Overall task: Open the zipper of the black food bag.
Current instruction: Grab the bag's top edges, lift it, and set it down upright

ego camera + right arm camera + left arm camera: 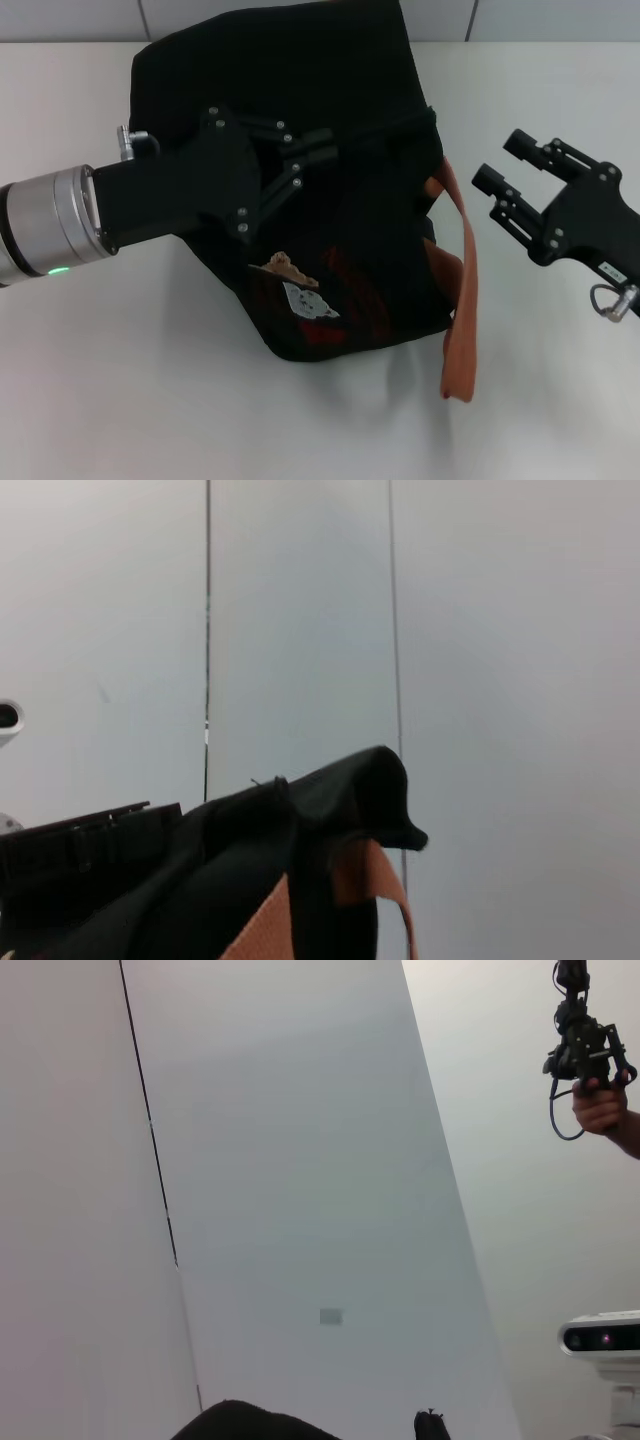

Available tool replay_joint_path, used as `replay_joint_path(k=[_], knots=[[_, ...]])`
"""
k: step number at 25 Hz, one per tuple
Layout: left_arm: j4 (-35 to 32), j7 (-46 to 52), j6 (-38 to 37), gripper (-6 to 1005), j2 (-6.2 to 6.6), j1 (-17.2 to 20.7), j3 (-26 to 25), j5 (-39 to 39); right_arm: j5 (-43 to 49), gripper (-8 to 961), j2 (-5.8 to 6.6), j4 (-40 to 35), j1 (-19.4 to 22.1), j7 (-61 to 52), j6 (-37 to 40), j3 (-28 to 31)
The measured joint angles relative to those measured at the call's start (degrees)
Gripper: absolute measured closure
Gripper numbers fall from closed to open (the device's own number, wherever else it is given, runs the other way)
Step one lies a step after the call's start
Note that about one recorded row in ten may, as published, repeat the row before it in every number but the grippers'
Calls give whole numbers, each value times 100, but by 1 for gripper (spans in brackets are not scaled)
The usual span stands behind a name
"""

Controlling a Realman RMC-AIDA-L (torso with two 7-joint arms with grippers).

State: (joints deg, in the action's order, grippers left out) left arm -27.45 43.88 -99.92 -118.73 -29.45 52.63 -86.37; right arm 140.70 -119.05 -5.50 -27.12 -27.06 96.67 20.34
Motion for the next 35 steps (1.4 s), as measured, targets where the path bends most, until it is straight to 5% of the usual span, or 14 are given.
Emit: replay_joint_path(k=[15, 35], knots=[[32, 42, -9, 935, -10, -22, 28, 15, 10, 438, -52, 878, -92, 2313, -772, -506], [235, 6, -38, 937, -23, -59, 108, 25, -66, 437, -66, 1520, -205, 2883, -1273, -93]])
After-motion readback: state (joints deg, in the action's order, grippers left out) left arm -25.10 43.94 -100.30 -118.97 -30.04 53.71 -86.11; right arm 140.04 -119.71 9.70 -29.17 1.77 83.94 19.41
